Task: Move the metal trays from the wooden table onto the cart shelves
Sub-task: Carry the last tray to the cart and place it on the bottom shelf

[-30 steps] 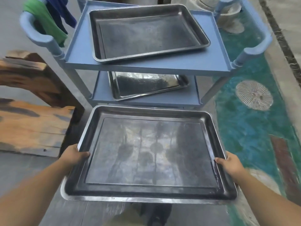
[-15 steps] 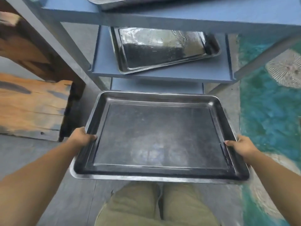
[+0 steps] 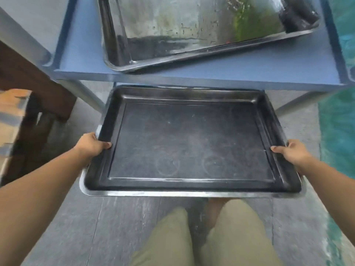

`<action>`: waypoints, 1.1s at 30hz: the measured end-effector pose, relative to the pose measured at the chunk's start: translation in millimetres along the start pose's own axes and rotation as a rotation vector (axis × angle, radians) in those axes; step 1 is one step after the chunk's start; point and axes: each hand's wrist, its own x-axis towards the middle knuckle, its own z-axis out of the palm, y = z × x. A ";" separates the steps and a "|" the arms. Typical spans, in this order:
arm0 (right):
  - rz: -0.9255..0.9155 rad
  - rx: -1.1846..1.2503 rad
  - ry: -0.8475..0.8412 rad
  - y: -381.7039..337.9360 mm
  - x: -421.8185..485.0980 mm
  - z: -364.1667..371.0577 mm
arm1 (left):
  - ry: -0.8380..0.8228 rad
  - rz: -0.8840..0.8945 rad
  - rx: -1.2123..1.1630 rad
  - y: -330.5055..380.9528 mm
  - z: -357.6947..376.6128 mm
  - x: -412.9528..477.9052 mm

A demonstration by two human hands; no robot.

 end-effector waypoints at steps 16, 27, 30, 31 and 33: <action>-0.218 0.084 0.179 -57.7 242.1 82.6 | 0.218 0.206 -0.024 66.9 115.1 216.4; -0.252 0.103 0.199 -48.1 274.1 116.4 | 0.270 0.161 0.135 63.0 144.5 254.4; -0.254 0.048 0.213 -48.0 279.0 119.3 | 0.281 0.146 0.160 65.2 145.9 262.1; -0.246 0.002 0.214 -48.7 278.5 118.8 | 0.287 0.145 0.173 64.8 146.6 263.0; -0.235 -0.136 0.208 -50.2 274.1 117.3 | 0.325 0.158 0.189 63.1 148.9 261.9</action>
